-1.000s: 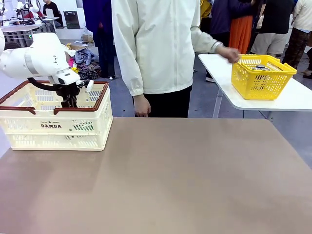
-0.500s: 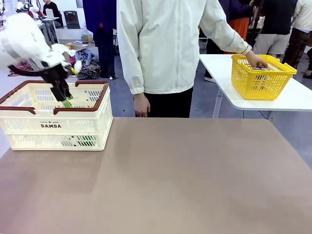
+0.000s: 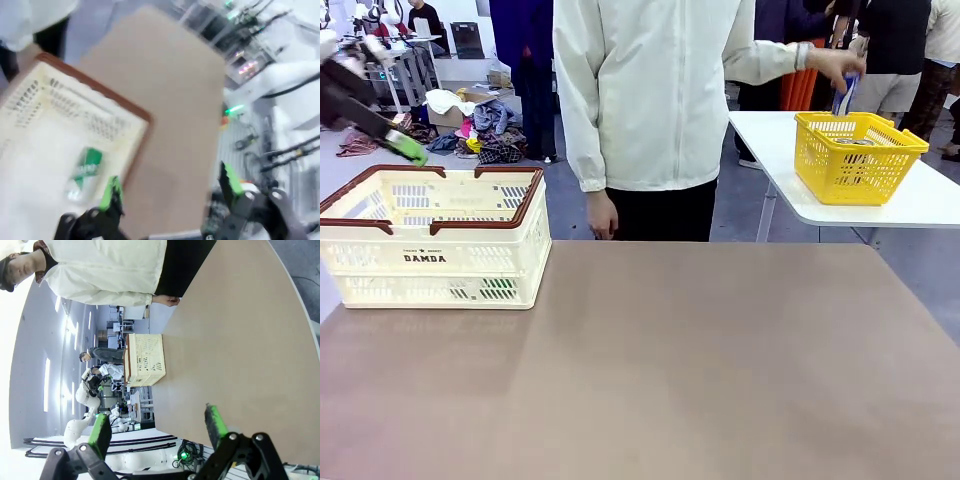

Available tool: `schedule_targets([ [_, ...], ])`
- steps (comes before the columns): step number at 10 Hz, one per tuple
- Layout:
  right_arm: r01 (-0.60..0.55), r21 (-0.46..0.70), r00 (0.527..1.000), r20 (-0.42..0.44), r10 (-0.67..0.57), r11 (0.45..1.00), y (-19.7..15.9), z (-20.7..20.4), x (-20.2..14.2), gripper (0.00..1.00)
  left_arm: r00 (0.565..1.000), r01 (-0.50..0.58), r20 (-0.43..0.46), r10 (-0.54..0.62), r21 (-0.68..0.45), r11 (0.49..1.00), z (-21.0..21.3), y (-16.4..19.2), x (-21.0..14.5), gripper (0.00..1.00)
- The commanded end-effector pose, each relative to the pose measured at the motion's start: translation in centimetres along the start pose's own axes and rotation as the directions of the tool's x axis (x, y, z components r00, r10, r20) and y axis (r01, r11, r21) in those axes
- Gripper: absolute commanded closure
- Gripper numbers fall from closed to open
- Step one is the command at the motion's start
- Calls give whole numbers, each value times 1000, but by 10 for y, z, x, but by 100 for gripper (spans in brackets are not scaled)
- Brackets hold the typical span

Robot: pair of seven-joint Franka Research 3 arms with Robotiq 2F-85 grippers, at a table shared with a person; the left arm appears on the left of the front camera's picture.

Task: Place the drinks into the Shopping basket.
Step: Pick up one drink and place it into the Shopping basket.

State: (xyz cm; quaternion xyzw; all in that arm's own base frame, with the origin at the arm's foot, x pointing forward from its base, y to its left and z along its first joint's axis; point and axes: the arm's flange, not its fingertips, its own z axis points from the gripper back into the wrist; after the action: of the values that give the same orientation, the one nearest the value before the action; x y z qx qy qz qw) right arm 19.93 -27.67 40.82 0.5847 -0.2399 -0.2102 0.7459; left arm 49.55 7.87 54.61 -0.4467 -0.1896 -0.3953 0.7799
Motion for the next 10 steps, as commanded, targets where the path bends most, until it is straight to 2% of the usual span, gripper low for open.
schedule_targets([
  [1, -17, 0, 1000, -9, 17, 1000, 2, 3, -2, 0, 980, -156, 85, 178, -217, 964, 11, 0, -54, 0],
  [2, -17, 0, 1000, -9, 17, 1000, 2, 3, -2, 0, 958, -174, 177, 227, -272, 946, 34, -1, -90, 0],
  [4, -17, 0, 1000, -9, 17, 1000, 2, 3, -2, 0, 852, -216, 401, 337, -317, 924, 77, 10, -155, 0],
  [5, -17, 0, 1000, -9, 17, 1000, 2, 3, -2, 0, 849, -225, 402, 344, -315, 922, 74, 17, -166, 0],
  [6, -17, 0, 1000, -9, 17, 1000, 2, 3, -2, 0, 865, -254, 380, 328, -233, 939, 66, 34, -161, 0],
  [7, -17, 0, 1000, -9, 17, 1000, 2, 3, -2, 0, 880, -231, 339, 333, -307, 923, 81, 10, -181, 0],
  [10, -17, 0, 1000, -9, 17, 1000, 2, 3, -2, 0, 880, -231, 339, 333, -307, 923, 81, 10, -181, 0],
])
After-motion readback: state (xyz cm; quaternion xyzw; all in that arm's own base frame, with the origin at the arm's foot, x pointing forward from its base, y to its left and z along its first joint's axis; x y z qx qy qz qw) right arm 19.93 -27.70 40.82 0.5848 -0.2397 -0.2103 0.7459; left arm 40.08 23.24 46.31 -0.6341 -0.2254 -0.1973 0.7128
